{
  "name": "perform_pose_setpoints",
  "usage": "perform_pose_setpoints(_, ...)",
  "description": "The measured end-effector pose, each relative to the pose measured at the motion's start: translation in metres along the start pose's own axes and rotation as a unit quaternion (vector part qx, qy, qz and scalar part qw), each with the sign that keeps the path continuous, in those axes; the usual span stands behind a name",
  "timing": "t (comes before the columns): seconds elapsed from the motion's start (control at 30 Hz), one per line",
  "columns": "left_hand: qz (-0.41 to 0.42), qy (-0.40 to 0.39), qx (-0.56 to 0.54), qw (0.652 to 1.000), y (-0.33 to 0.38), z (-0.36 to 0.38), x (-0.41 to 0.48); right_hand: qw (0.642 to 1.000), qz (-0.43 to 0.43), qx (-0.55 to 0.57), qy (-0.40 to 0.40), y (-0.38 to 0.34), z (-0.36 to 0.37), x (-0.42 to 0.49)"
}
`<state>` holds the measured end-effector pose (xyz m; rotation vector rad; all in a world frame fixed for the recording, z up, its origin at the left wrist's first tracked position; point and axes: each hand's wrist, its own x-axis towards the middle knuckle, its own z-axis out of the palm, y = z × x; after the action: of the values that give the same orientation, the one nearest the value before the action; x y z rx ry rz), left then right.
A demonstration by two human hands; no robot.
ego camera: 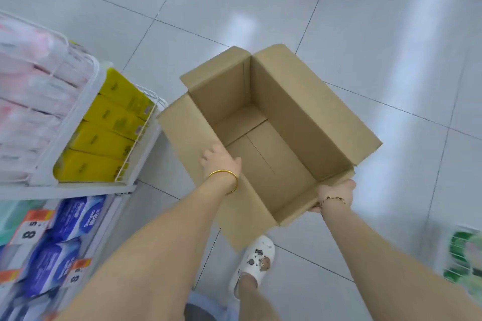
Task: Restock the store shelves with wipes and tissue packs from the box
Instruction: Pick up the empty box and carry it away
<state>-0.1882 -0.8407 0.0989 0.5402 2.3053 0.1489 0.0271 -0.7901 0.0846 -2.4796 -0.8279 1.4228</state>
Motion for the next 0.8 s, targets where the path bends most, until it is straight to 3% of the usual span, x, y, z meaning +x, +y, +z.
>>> perform_pose_setpoints(0.1, 0.020, -0.012, 0.024, 0.999, 0.071, 0.010, 0.005, 0.992, 0.059, 0.107, 0.011, -0.036, -0.003, 0.010)
perform_pose_setpoints(0.33, 0.027, -0.044, 0.133, 0.990, 0.202, -0.018, 0.062, 0.960, 0.142, 0.241, -0.001, -0.174, 0.003, 0.056)
perform_pose_setpoints(0.5, 0.122, -0.009, 0.247, 0.961, 0.300, -0.055, 0.136, 0.936, 0.173, 0.307, 0.009, -0.283, 0.021, 0.101)
perform_pose_setpoints(0.6, 0.158, -0.015, 0.271, 0.949, 0.355, -0.070, 0.172, 0.911, 0.200, 0.358, 0.036, -0.332, 0.029, 0.126)
perform_pose_setpoints(0.73, 0.194, -0.037, 0.285, 0.938, 0.422, -0.077, 0.211, 0.892, 0.225, 0.393, 0.001, -0.379, 0.031, 0.157)
perform_pose_setpoints(0.8, 0.214, -0.049, 0.290, 0.932, 0.458, -0.072, 0.233, 0.871, 0.264, 0.411, 0.051, -0.406, 0.027, 0.184)
